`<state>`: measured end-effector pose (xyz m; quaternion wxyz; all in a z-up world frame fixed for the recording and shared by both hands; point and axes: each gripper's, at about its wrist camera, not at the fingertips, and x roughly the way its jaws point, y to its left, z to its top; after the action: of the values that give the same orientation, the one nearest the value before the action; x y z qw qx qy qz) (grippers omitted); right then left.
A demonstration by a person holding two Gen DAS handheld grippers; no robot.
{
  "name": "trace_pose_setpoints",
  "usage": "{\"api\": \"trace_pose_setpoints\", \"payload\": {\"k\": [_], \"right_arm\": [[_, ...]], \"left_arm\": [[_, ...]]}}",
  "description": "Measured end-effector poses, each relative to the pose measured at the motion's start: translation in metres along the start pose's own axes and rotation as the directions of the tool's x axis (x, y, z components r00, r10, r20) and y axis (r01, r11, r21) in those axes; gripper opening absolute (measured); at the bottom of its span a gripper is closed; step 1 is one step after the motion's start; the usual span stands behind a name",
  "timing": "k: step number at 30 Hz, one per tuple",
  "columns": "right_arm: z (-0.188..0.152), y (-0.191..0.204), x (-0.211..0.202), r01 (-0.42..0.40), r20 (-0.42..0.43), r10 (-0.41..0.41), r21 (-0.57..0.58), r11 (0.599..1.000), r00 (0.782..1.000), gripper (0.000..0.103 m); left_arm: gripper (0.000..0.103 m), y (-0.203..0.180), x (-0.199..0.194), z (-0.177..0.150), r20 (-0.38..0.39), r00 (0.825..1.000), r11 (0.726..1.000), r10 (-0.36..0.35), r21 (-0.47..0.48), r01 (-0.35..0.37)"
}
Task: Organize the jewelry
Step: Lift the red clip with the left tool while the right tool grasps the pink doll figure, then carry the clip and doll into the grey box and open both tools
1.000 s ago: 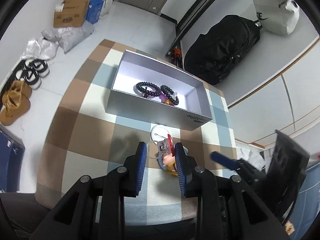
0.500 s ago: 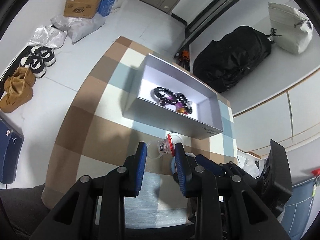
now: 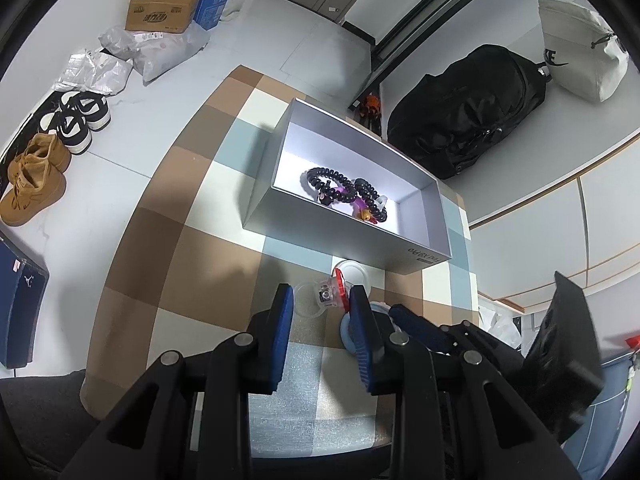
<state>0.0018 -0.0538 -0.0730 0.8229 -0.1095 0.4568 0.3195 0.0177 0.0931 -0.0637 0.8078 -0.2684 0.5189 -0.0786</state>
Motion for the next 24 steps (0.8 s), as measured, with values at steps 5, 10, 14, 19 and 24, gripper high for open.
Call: {"api": "trace_pose_setpoints", "payload": {"k": [5,10,14,19,24], "right_arm": [[0.003,-0.01,-0.007,-0.04,0.024,0.038,0.06,0.997,0.999,0.033],[0.009,-0.017,-0.014,-0.082,0.054,0.077,0.11,0.99,0.996,0.033],[0.014,-0.021,-0.023,-0.132,0.097,0.119,0.145,0.981,0.988,0.033],[0.023,-0.03,-0.036,-0.167,0.153,0.14,0.179,0.97,0.978,0.033],[0.035,-0.046,-0.046,-0.179,0.197,0.135,0.225,0.958,0.971,0.033]], "left_arm": [[0.023,-0.003,-0.001,-0.001,0.004,1.0,1.0,-0.003,0.014,0.003],[0.023,-0.006,-0.003,-0.002,0.029,1.0,1.0,0.001,0.024,-0.001],[0.023,-0.011,-0.002,0.001,0.055,0.998,0.999,0.026,0.029,-0.028],[0.023,-0.024,-0.006,0.008,0.114,0.992,0.996,0.056,0.069,-0.064],[0.023,-0.038,-0.006,0.017,0.17,0.983,0.989,0.07,0.116,-0.09]]}}
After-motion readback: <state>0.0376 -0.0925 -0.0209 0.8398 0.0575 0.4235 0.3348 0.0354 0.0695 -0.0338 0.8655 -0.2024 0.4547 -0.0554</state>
